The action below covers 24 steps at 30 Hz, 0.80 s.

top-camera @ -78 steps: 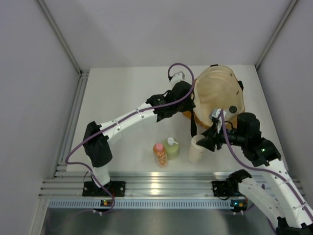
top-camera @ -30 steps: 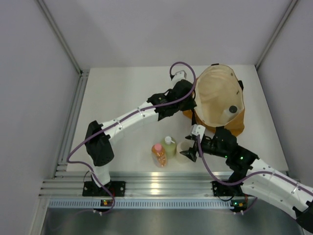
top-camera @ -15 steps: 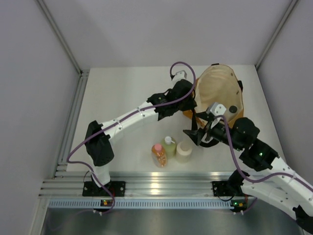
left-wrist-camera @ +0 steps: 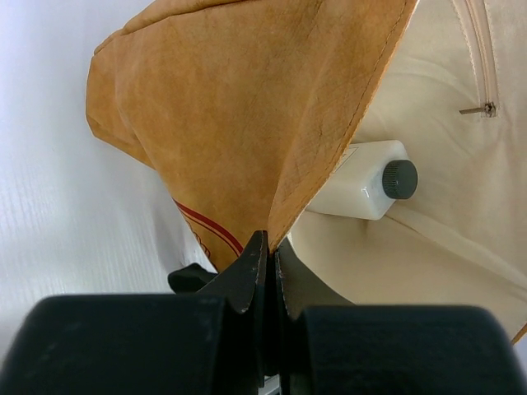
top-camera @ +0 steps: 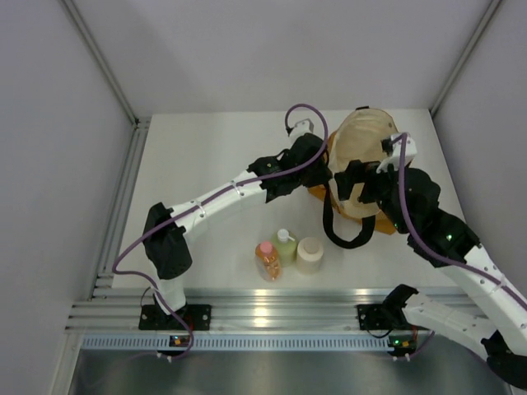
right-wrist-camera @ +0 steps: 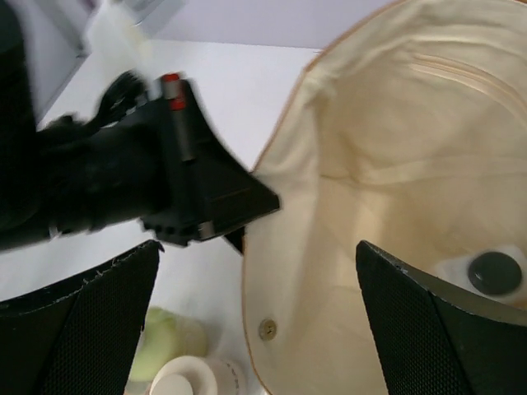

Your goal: Take the personal care products out of the canvas bag

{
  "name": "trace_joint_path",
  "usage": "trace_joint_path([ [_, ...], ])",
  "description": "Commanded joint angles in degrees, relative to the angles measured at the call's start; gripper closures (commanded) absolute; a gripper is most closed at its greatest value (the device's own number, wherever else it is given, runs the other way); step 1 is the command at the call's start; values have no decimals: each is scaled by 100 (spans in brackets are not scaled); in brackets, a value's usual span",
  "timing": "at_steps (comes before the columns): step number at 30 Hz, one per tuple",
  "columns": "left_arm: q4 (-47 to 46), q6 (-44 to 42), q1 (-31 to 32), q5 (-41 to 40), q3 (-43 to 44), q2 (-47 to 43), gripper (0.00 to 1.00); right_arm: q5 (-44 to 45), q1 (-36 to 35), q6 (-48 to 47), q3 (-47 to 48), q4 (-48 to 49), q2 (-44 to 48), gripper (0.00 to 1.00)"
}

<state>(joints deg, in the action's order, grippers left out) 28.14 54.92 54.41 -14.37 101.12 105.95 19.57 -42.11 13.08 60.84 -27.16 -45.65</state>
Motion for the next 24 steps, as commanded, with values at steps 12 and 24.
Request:
trace_joint_path([
  [12,-151,441,-1,418,-242,-206,100,751,1749,1988,412,-1336,-945,8],
  [24,-151,617,-1,338,-304,-189,100,1662,2347,2208,806,-2706,-1903,15],
])
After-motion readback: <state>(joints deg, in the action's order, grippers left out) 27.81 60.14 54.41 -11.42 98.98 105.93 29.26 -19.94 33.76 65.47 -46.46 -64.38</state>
